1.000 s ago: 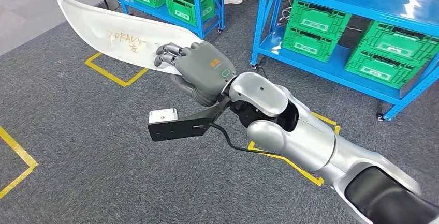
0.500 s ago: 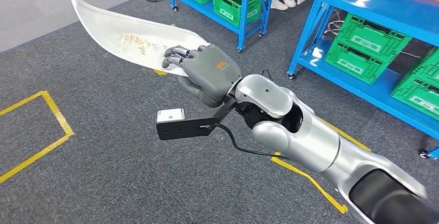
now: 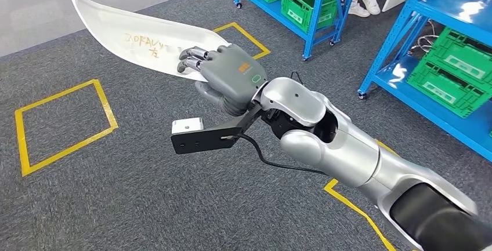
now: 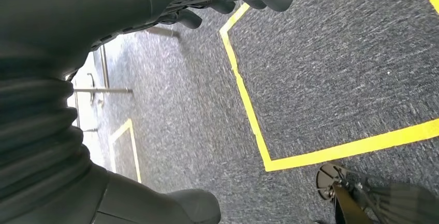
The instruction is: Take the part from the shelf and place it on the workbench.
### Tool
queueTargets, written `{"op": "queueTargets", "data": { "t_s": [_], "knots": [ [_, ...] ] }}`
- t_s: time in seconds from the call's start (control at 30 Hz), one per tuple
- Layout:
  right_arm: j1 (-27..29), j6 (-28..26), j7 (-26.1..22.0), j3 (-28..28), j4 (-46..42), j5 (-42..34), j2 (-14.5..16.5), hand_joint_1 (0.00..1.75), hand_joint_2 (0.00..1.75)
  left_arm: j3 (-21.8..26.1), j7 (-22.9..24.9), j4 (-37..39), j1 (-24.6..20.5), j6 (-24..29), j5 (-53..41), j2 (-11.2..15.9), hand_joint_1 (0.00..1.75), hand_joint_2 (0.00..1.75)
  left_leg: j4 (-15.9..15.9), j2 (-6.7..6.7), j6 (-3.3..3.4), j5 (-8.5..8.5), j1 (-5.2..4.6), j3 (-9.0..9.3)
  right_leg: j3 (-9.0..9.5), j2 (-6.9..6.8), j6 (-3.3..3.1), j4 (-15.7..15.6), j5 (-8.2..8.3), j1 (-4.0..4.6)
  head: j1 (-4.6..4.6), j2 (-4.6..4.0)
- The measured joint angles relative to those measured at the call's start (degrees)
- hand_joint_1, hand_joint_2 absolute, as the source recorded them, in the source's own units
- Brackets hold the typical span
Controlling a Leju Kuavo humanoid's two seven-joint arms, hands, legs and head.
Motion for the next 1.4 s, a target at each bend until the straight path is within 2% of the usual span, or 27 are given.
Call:
{"op": "queueTargets", "data": {
  "t_s": [0.07,0.13,0.17,0.23,0.3,0.33,0.4,0.43,0.5,0.57,0.63,0.7,0.73,0.77,0.83,0.9,0.93,0.97,1.0,1.07,1.13,1.17,1.2,1.23,1.3,1.37,1.4],
  "knots": [
    [-0.34,-0.01,-0.06,0.01,0.13,-0.1,0.01,1.75,1.75,0.01,-0.01,-0.03,-0.17,0.0,0.0,0.0,0.0,1.75,-2.83,1.24,0.87,0.52,-0.29,1.47,0.11,-1.08,0.54,0.2,-0.33,0.28,0.08,0.0],
    [-0.46,-0.03,-0.18,0.08,0.24,-0.21,0.07,1.75,1.75,0.02,-0.01,-0.03,-0.14,0.0,0.02,0.04,0.0,1.75,-2.88,-0.15,1.75,0.7,-0.39,1.48,0.51,-2.23,1.13,0.12,-0.57,0.33,0.14,0.0],
    [-0.51,-0.04,-0.24,0.13,0.27,-0.25,0.1,1.75,1.75,0.04,0.0,-0.03,-0.04,0.0,0.07,0.08,0.0,1.75,-3.04,-0.89,2.1,0.8,-0.32,1.57,0.7,-1.96,1.52,0.32,-0.87,0.18,0.17,0.0],
    [-0.77,-0.08,-0.31,0.2,0.34,-0.26,0.13,1.75,1.75,0.09,0.03,-0.02,0.05,0.01,0.17,0.14,0.0,1.75,-3.36,-2.29,2.75,1.08,-0.09,1.78,-0.12,1.05,2.25,2.95,-2.68,-0.12,0.22,0.0],
    [-0.92,-0.11,-0.36,0.29,0.49,-0.28,0.13,1.75,1.75,0.14,0.05,-0.03,-0.08,0.01,0.22,0.15,0.0,1.75,-3.39,-3.55,3.11,1.29,0.02,1.7,-3.27,4.58,2.51,9.61,-5.97,-0.25,0.28,0.0],
    [-0.88,-0.11,-0.37,0.37,0.64,-0.34,0.13,1.75,1.75,0.17,0.09,-0.03,-0.17,0.0,0.22,0.16,0.0,1.75,-3.34,-4.3,3.23,1.35,0.01,1.6,-5.41,5.25,2.51,13.74,-7.6,-0.24,0.29,0.0],
    [-0.77,-0.11,-0.36,0.59,1.03,-0.49,0.13,1.75,1.75,0.26,0.26,-0.03,-0.16,0.0,0.24,0.16,0.0,1.75,-3.21,-5.86,3.26,1.38,-0.02,1.47,-8.08,5.55,2.35,18.1,-8.32,-0.22,0.29,0.0],
    [-0.76,-0.11,-0.36,0.7,1.17,-0.56,0.13,1.75,1.75,0.31,0.36,-0.02,-0.09,0.0,0.25,0.15,0.0,1.75,-3.12,-6.72,3.23,1.39,-0.02,1.43,-7.98,5.64,2.18,17.24,-7.11,-0.22,0.31,0.0],
    [-0.9,-0.13,-0.37,0.84,1.26,-0.66,0.13,1.75,1.75,0.37,0.43,-0.02,-0.02,0.01,0.3,0.11,0.0,1.75,-2.97,-8.3,3.05,1.43,0.01,1.4,-4.56,6.75,1.74,9.39,-2.77,-0.32,0.31,0.0],
    [-1.11,-0.17,-0.39,0.88,1.31,-0.78,0.16,1.75,1.75,0.4,0.43,-0.03,-0.06,0.01,0.33,0.02,0.0,1.75,-2.88,-9.66,2.47,1.55,0.01,1.17,-1.31,8.89,1.41,2.37,-0.11,-0.35,0.26,0.0],
    [-1.21,-0.22,-0.37,0.91,1.39,-0.9,0.22,1.75,1.75,0.44,0.42,-0.03,-0.05,0.01,0.38,-0.02,0.0,1.75,-3.05,-10.74,1.64,1.83,0.1,0.82,-0.61,9.49,1.06,0.74,0.2,-0.11,0.25,0.0],
    [-1.25,-0.26,-0.27,0.96,1.49,-0.98,0.34,1.75,1.75,0.45,0.42,0.0,0.16,0.0,0.45,-0.02,0.0,1.75,-3.37,-11.53,0.9,2.16,0.29,0.49,-0.51,8.33,0.37,0.41,0.57,0.01,0.31,0.0],
    [-1.26,-0.27,-0.22,0.99,1.52,-1.0,0.49,1.75,1.75,0.45,0.43,0.02,0.29,0.0,0.49,-0.04,0.0,1.75,-3.16,-10.54,0.63,2.01,0.22,0.28,-0.42,7.72,-0.01,0.17,0.74,-0.04,0.23,0.0],
    [-1.29,-0.32,-0.2,1.02,1.55,-1.02,0.63,1.75,1.75,0.46,0.44,0.03,0.37,0.01,0.51,-0.03,0.0,1.75,-2.14,-8.78,0.4,1.22,0.1,-0.3,-0.32,7.04,-0.42,-0.09,0.91,-0.11,0.13,0.0],
    [-1.21,-0.42,-0.11,1.07,1.56,-1.03,0.84,1.75,1.75,0.5,0.47,0.03,0.27,0.01,0.52,-0.01,0.0,1.75,3.4,-4.64,0.06,-2.28,-0.1,-2.84,-0.24,5.59,-0.95,-0.39,1.03,-0.08,-0.09,0.0],
    [-0.91,-0.51,0.01,1.17,1.58,-1.03,0.84,1.75,1.75,0.52,0.49,0.03,0.07,0.01,0.52,-0.02,0.0,1.75,10.9,-3.41,-0.24,-5.92,-0.03,-6.18,-0.37,3.92,-1.12,-0.39,0.98,0.02,-0.12,0.0],
    [-0.71,-0.56,0.07,1.25,1.59,-1.02,0.83,1.75,1.75,0.52,0.51,0.03,0.05,0.01,0.53,-0.06,0.0,1.75,12.89,-3.31,-0.33,-6.49,-0.01,-6.91,-0.43,3.08,-1.13,-0.38,0.96,0.05,-0.12,0.0],
    [-0.54,-0.62,0.09,1.32,1.59,-1.02,0.84,1.75,1.75,0.52,0.53,0.04,0.09,0.01,0.54,-0.08,0.0,1.75,12.7,-3.23,-0.36,-6.0,-0.01,-6.49,-0.46,2.3,-1.12,-0.36,0.93,0.06,-0.12,0.0],
    [-0.44,-0.69,0.12,1.37,1.59,-1.0,0.84,1.75,1.75,0.55,0.55,0.04,0.14,0.0,0.54,-0.07,0.0,1.75,10.12,-2.92,-0.34,-4.59,-0.02,-4.83,-0.46,1.55,-1.06,-0.32,0.88,0.07,-0.13,0.0],
    [-0.39,-0.84,0.18,1.38,1.58,-0.97,0.85,1.75,1.75,0.72,0.57,0.02,0.14,0.0,0.54,0.02,0.0,1.75,1.87,-0.41,0.02,-1.45,-0.17,0.09,-0.34,0.19,-0.72,-0.1,0.64,0.28,-0.15,0.0],
    [-0.4,-0.93,0.21,1.38,1.56,-0.96,0.86,1.75,1.75,0.89,0.55,-0.02,-0.01,0.0,0.53,0.06,0.0,1.75,-2.86,1.5,0.76,-0.04,-0.39,2.77,-0.18,-1.02,-0.17,0.11,0.39,0.59,-0.04,0.0],
    [-0.4,-0.96,0.21,1.38,1.56,-0.95,0.89,1.75,1.75,0.93,0.54,-0.02,-0.05,0.0,0.53,0.07,0.0,1.75,-3.17,1.37,1.15,0.01,-0.46,2.81,-0.07,-1.66,0.11,0.13,0.3,0.69,0.0,0.0],
    [-0.42,-0.97,0.23,1.38,1.55,-0.95,0.92,1.75,1.75,0.95,0.53,-0.02,-0.03,0.0,0.53,0.07,0.0,1.75,-3.19,0.52,1.5,0.19,-0.42,2.75,0.08,-2.35,0.38,0.07,0.23,0.72,0.09,0.0],
    [-0.43,-0.99,0.25,1.37,1.55,-0.94,0.95,1.75,1.75,0.97,0.54,-0.02,0.06,0.0,0.53,0.05,0.0,1.75,-3.3,-0.22,1.79,0.33,-0.29,2.73,0.15,-2.29,0.73,0.25,0.01,0.61,0.09,0.0],
    [-0.48,-1.04,0.22,1.34,1.51,-0.92,0.99,1.75,1.75,1.0,0.6,-0.02,0.13,0.0,0.53,0.02,0.0,1.75,-3.57,-1.59,2.39,0.64,0.06,2.82,-0.81,0.47,1.44,2.72,-1.66,0.3,0.18,0.0],
    [-0.33,-1.08,0.32,1.33,1.5,-0.82,0.98,1.75,1.75,1.03,0.63,-0.03,-0.04,0.0,0.52,0.0,0.0,1.75,-3.63,-3.0,2.78,0.83,0.23,2.68,-4.13,4.18,1.91,9.57,-4.99,-0.06,0.27,0.0],
    [-0.14,-1.07,0.4,1.33,1.51,-0.71,0.96,1.75,1.75,1.04,0.62,-0.04,-0.14,0.0,0.52,0.0,0.0,1.75,-3.59,-3.81,2.88,0.87,0.24,2.55,-6.06,4.94,2.02,13.29,-6.33,-0.14,0.29,0.0]
  ]
}}
